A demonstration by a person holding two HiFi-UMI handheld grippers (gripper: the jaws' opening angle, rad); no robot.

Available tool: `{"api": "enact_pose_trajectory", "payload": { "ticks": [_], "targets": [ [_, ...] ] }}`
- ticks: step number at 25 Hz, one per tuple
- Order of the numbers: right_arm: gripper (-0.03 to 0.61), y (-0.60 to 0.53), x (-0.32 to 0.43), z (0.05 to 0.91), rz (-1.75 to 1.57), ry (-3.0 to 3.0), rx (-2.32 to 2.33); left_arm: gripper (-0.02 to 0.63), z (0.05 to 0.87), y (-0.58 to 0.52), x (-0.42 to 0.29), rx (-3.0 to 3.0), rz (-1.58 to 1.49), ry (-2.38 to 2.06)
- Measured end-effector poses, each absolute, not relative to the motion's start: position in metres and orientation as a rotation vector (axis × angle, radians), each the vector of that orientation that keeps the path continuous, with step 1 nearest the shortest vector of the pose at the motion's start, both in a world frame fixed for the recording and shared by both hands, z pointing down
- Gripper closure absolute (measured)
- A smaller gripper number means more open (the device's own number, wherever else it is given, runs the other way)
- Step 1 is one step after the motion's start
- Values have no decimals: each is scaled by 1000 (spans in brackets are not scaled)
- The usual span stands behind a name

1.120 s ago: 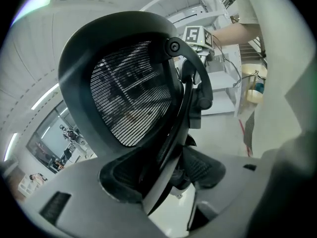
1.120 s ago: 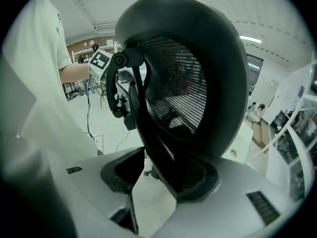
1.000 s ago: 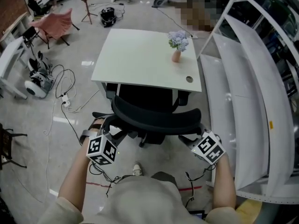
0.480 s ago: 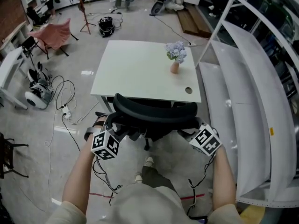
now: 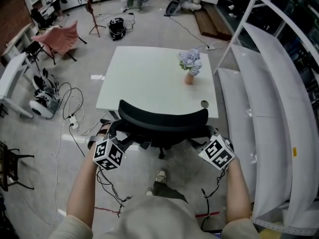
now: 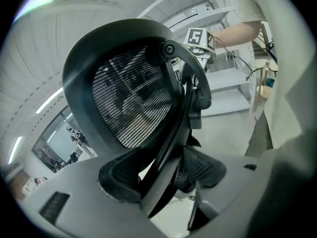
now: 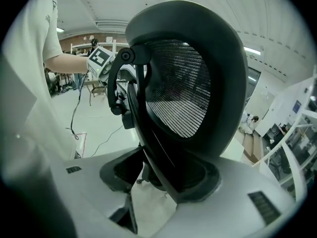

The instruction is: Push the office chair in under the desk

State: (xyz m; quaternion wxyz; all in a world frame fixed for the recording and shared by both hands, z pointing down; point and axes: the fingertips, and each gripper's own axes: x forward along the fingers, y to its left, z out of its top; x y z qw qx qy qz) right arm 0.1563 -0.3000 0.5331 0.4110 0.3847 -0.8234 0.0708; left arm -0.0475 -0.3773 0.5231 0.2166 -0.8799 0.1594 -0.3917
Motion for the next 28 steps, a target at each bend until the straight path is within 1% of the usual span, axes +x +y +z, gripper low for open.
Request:
{"api": "enact_pose_trajectory", "payload": {
  "ticks": [6, 14, 25, 28],
  "targets": [
    [373, -328, 164, 532, 182, -2095, 956, 336, 523, -408, -39, -2446, -1092, 457],
    [365, -361, 175, 531, 107, -2088, 1002, 331, 522, -438, -29, -2449, -1107, 485],
    [362, -364, 170, 520, 75, -2185, 1109, 305, 519, -447, -34, -2487, -1105, 564],
    [364, -364, 171, 514, 92, -2224, 1150, 298, 506, -445, -36, -2583, -1024, 668]
  ]
}}
